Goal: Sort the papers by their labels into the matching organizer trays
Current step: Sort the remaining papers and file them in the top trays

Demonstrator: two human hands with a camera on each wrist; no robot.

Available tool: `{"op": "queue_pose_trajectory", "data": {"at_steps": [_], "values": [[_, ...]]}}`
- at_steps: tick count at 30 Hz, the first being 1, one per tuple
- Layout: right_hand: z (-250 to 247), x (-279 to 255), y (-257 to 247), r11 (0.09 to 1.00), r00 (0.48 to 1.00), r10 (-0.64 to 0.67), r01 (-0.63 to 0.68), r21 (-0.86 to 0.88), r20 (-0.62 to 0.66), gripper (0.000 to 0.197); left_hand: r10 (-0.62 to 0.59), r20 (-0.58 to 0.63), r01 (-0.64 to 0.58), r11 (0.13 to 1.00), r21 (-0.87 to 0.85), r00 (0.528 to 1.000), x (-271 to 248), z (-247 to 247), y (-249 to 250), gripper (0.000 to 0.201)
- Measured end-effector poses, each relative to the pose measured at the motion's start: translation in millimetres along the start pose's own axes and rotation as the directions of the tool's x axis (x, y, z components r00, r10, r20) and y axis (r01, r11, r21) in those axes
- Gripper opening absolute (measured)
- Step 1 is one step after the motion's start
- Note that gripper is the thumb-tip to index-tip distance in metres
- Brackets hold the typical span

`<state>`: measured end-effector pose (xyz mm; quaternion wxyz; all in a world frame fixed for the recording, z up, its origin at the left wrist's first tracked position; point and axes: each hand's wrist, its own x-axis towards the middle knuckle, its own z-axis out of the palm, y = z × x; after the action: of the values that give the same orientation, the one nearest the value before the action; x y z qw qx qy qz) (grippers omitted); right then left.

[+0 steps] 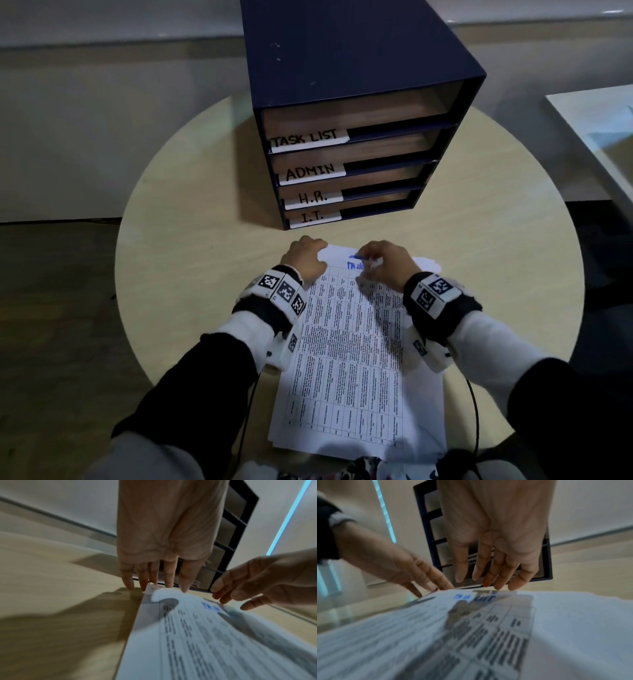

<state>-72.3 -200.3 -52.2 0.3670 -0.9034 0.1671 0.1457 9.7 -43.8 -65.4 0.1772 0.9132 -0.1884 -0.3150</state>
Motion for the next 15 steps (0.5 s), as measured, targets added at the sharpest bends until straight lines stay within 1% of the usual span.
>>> {"op": "queue_pose_trajectory", "data": {"at_steps": [1, 3, 5, 7, 10, 12, 13, 15], "values": [[4, -1, 1, 0.997, 1.0, -0.014, 0.016, -0.076, 0.021, 0.041, 0.016, -0.02, -0.016, 1.0, -0.002, 1.0, -2, 1, -1, 0.048], [10, -5, 5, 0.98, 0.998, -0.033, 0.042, -0.196, 0.049, 0.051, 0.043, -0.074, -0.048, 0.997, -0.06, 0.996, -8, 5, -5, 0.043], [15, -9, 7, 0.955, 0.997, -0.052, 0.068, -0.287, 0.063, 0.061, 0.058, -0.119, -0.075, 0.987, -0.141, 0.991, -13, 5, -9, 0.038], [18, -13, 9, 0.935, 0.995, -0.068, 0.09, -0.342, 0.075, 0.066, 0.049, -0.139, -0.078, 0.975, -0.209, 0.989, -18, 2, -12, 0.035], [23, -16, 10, 0.909, 0.993, -0.086, 0.109, -0.402, 0.075, 0.064, 0.021, -0.127, -0.054, 0.964, -0.26, 0.992, -23, -2, -13, 0.03], [27, -19, 8, 0.878, 0.989, -0.132, 0.146, -0.455, 0.063, 0.061, -0.004, -0.091, -0.026, 0.944, -0.329, 0.996, -24, -4, -15, 0.028], [29, -21, 8, 0.86, 0.986, -0.159, 0.164, -0.484, 0.053, 0.058, -0.031, -0.071, 0.0, 0.916, -0.402, 0.997, -24, -5, -17, 0.033], [33, -24, 8, 0.826, 0.978, -0.203, 0.195, -0.529, 0.044, 0.051, -0.119, -0.08, 0.056, 0.835, -0.547, 0.99, -24, -8, -19, 0.042]]}}
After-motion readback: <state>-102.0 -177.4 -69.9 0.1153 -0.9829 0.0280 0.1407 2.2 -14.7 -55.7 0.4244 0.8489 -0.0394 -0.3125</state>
